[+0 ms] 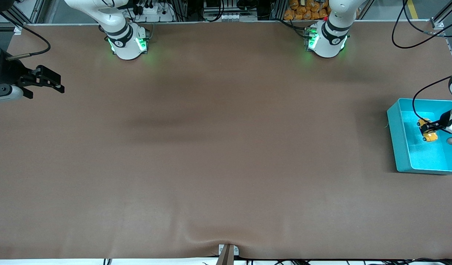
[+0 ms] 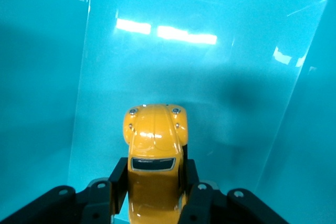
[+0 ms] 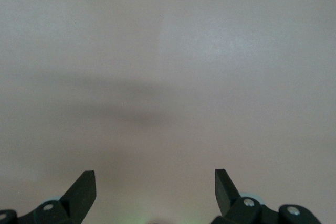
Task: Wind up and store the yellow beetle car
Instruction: 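Lower the car into the bin and open the left gripper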
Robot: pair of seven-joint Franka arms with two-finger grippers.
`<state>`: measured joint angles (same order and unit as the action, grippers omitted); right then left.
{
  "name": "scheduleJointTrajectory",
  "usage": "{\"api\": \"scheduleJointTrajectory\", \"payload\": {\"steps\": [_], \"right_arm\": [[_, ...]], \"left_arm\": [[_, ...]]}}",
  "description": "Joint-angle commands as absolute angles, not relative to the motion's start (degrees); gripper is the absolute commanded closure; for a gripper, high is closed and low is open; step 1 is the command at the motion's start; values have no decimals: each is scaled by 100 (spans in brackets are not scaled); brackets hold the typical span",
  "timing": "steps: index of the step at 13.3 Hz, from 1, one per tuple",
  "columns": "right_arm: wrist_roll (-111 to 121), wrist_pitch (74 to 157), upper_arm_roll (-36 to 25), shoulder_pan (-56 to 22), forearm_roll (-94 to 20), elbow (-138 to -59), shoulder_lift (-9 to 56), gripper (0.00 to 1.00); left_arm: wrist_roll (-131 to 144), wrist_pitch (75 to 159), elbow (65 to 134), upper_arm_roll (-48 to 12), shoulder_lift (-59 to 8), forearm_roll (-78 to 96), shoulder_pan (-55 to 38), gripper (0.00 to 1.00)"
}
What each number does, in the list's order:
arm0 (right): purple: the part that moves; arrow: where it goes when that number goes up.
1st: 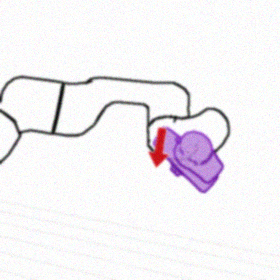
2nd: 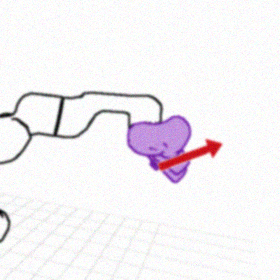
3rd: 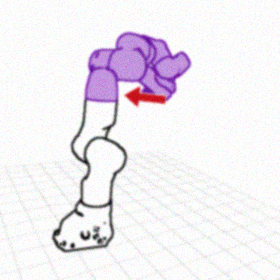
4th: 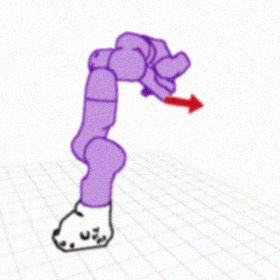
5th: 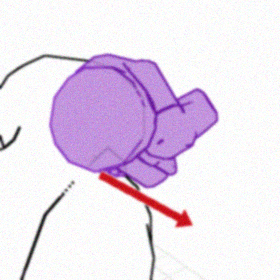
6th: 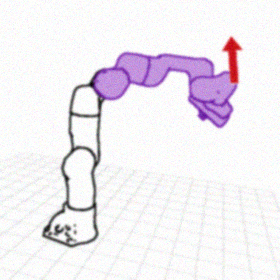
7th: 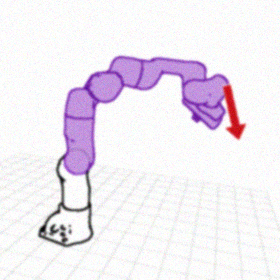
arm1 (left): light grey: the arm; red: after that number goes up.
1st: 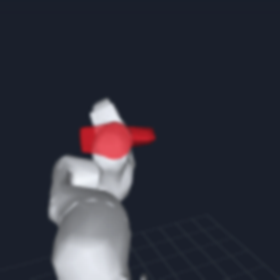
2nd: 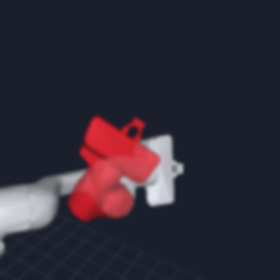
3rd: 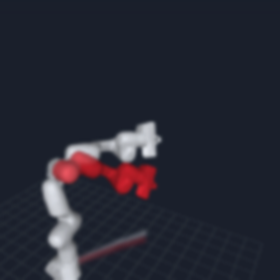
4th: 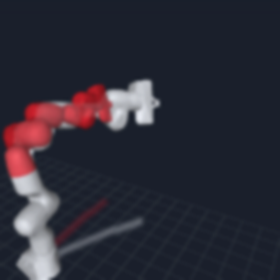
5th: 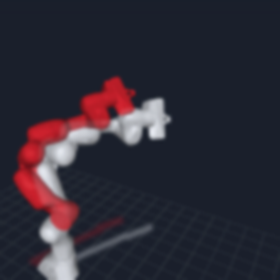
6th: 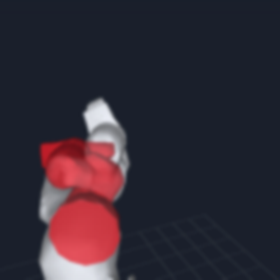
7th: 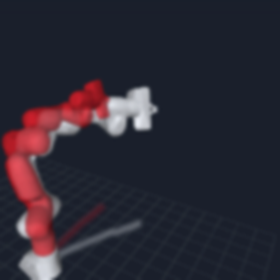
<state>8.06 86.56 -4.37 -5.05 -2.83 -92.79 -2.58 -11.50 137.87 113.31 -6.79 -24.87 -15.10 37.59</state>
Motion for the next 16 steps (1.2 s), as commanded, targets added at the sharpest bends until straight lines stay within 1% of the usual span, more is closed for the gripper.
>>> {"api": "scheduleJointTrajectory", "payload": {"steps": [1,7,9,10,11,12,13,15,16], "right_arm": [[729,8675,-483,-589,-237,-9308,-290,0],[738,8692,-483,-554,-237,-9237,-281,0],[695,8675,-483,-589,-246,-9202,-220,0],[720,8666,-483,-589,-246,-9202,-220,0],[721,8666,-483,-571,-246,-9202,-220,0],[721,8675,-483,-571,-246,-9202,-220,0],[721,8701,-483,-571,-255,-9202,-211,0],[712,8701,-483,-606,-264,-9159,-211,0],[721,8719,-483,-606,-272,-9158,-211,0]], "left_arm": [[-1169,13947,11197,-747,-2653,-1888,3823,91],[-1169,14098,11092,-747,-2944,-2162,3841,89],[-1169,14176,11100,-747,-2988,-2171,3841,81],[-1169,14177,11092,-747,-3014,-2171,3841,77],[-1169,14238,11092,-747,-3058,-2171,3841,65],[-1169,14282,11092,-747,-3076,-2171,3841,61],[-1169,14326,11092,-747,-3146,-2171,3841,50],[-1169,14414,11100,-747,-3155,-2162,3841,34],[-1160,14405,11101,-747,-3129,-2162,3841,24]]}}
